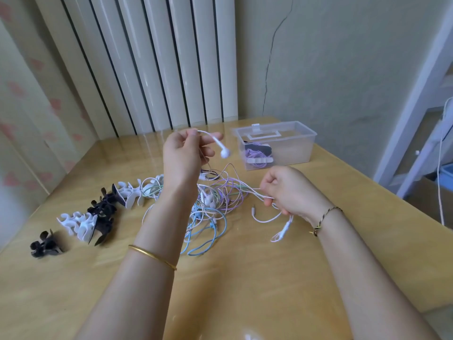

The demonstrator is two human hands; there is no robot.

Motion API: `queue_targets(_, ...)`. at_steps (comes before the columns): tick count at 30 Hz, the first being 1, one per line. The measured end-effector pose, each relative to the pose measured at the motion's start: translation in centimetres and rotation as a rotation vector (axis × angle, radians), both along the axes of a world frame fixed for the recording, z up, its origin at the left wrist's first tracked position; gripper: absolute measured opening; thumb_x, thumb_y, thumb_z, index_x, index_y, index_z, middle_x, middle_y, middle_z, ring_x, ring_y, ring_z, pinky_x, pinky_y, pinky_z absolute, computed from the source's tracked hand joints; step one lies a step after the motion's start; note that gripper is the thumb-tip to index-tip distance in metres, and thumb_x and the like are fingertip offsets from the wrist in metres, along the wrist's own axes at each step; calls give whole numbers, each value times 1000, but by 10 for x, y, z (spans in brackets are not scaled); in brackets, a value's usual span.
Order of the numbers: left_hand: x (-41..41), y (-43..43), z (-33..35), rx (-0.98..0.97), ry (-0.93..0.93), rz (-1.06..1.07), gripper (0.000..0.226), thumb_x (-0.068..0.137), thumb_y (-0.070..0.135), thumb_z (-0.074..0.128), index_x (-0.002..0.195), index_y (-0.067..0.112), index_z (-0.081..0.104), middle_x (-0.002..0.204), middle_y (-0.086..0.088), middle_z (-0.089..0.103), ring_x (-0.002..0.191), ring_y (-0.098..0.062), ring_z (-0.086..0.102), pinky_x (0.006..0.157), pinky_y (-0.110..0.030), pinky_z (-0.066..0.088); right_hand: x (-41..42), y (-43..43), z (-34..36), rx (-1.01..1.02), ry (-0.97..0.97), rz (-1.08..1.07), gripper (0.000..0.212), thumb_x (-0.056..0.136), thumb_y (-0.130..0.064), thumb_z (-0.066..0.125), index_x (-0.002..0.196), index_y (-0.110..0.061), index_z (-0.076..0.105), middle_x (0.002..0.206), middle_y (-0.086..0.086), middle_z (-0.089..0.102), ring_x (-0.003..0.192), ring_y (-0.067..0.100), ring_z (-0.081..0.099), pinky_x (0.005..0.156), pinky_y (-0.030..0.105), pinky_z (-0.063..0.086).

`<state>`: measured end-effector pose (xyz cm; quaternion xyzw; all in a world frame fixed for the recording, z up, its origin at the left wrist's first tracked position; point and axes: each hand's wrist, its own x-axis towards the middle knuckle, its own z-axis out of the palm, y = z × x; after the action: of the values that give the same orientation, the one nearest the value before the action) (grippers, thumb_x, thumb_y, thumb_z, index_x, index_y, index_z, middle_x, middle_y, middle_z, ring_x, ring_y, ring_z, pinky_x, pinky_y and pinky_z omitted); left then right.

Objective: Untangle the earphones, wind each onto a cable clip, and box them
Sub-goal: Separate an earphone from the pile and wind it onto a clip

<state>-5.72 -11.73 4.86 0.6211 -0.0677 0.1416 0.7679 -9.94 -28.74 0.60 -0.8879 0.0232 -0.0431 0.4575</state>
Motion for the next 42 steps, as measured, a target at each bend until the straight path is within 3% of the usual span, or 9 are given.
queue_targets(3, 5, 9, 0, -52, -16, 67, 15, 99, 6, 32, 91, 4, 44, 83, -6, 74, 45, -9, 46, 50, -18, 42, 3, -12, 1, -88, -28, -155, 17, 92, -4, 41, 82, -9, 54, 74, 12, 64, 27, 6, 40, 33, 14, 30)
queue_targets(6, 9, 19, -4, -29, 6, 180, 9, 99, 7, 33, 101, 4, 41, 90, -7, 73, 36, -5, 35, 45, -18, 35, 8, -25, 4, -184, -149, -342, 19, 93, -6, 40, 87, -6, 58, 87, 17, 66, 56, 24, 55, 57, 28, 48)
queue_targets(10, 15, 33, -12, 42, 6, 331, 11, 95, 6, 36, 98, 5, 47, 89, -4, 68, 46, -10, 43, 44, -19, 34, 9, -39, 8, -235, -195, -545, 17, 95, -9, 39, 100, -6, 56, 103, 17, 61, 87, 32, 52, 70, 31, 37)
queue_targets(16, 21, 44, -22, 510, 30, 382, 12, 92, 13, 46, 95, 12, 58, 93, -3, 63, 80, -20, 53, 72, -29, 41, 8, -41, 6, -350, -75, -559, 18, 93, -14, 42, 97, -11, 60, 100, 14, 63, 89, 34, 54, 69, 30, 36)
queue_targets(21, 8, 36, -20, 1052, 1, 369, 38, 82, 10, 49, 118, 16, 60, 122, -9, 54, 116, -29, 42, 92, -32, 33, 8, -28, 18, -37, -404, -354, 16, 94, -12, 49, 80, -17, 54, 73, -1, 60, 65, 6, 54, 57, 17, 37)
queue_targets(25, -3, 20, -13, 1116, -300, 220, 32, 78, 5, 56, 104, 19, 69, 103, 1, 61, 97, -22, 54, 84, -24, 39, 2, -9, 45, 247, -545, -196, 19, 94, -9, 50, 78, -19, 53, 60, -5, 64, 51, -6, 53, 53, 6, 36)
queue_targets(31, 11, 12, -40, 1564, -119, -167, 38, 82, 26, 66, 118, 16, 59, 112, -4, 62, 103, -26, 52, 90, -35, 45, -3, 5, 64, 329, -645, -136, 12, 94, -4, 48, 86, -11, 54, 60, -1, 64, 50, -3, 54, 54, 8, 37)
queue_targets(37, 16, 19, -49, 1510, -130, -20, 20, 84, 26, 65, 83, 16, 47, 92, -6, 53, 95, -30, 51, 74, -34, 41, -4, -3, 55, 396, -787, -346, 12, 93, -7, 48, 86, -14, 53, 64, -4, 67, 58, 0, 59, 62, 12, 39)
queue_targets(42, 15, 18, -55, 1377, -143, -42, 32, 78, 41, 72, 99, 18, 66, 90, 0, 48, 95, -24, 49, 78, -31, 41, -2, -6, 44, 410, -771, -408, 16, 94, -9, 47, 83, -19, 52, 70, -5, 70, 75, 10, 65, 69, 8, 40)
